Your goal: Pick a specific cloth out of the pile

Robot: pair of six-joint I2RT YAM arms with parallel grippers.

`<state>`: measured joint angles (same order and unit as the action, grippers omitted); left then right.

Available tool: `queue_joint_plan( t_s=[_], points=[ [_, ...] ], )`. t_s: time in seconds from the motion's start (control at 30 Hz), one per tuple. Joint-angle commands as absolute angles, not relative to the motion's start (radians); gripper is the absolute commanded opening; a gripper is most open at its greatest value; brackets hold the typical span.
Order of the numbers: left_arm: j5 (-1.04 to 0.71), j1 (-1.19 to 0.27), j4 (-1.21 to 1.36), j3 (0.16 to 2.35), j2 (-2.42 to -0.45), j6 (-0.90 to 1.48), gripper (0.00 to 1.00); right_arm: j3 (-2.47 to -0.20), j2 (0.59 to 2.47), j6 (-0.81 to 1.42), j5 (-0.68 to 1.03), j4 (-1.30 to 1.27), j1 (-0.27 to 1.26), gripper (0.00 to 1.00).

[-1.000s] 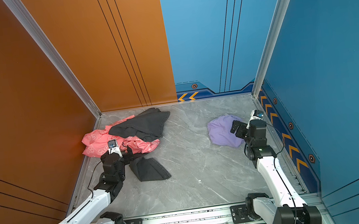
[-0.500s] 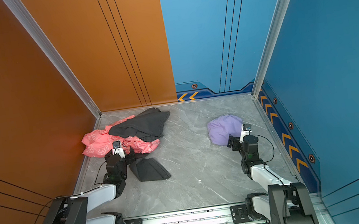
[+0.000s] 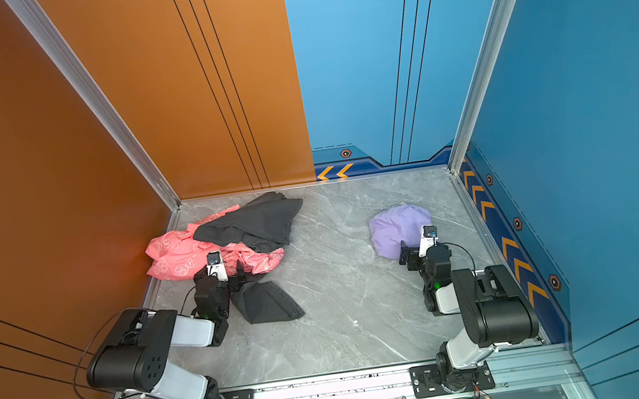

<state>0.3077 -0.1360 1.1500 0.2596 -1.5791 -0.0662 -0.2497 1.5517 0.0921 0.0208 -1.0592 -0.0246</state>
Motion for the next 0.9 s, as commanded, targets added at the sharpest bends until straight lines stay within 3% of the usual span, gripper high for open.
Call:
queue_joint_plan(
  t_s=[0.0,0.3,0.87],
  points=[
    [0.288,-0.127,1.209,0.252,-1.588,-0.087,0.98,-0.273,1.557,0.08,0.001,-1.119,-0.017,1.0],
    [0.421,-0.127,1.062,0.331,-1.584,-0.039,0.98,-0.368,1.546,0.075,-0.073,-0.916,0.003,1.0],
    [0.359,-0.088,0.991,0.354,-1.571,-0.007,0.98,-0.373,1.547,0.067,-0.098,-0.911,0.017,1.0]
  ],
)
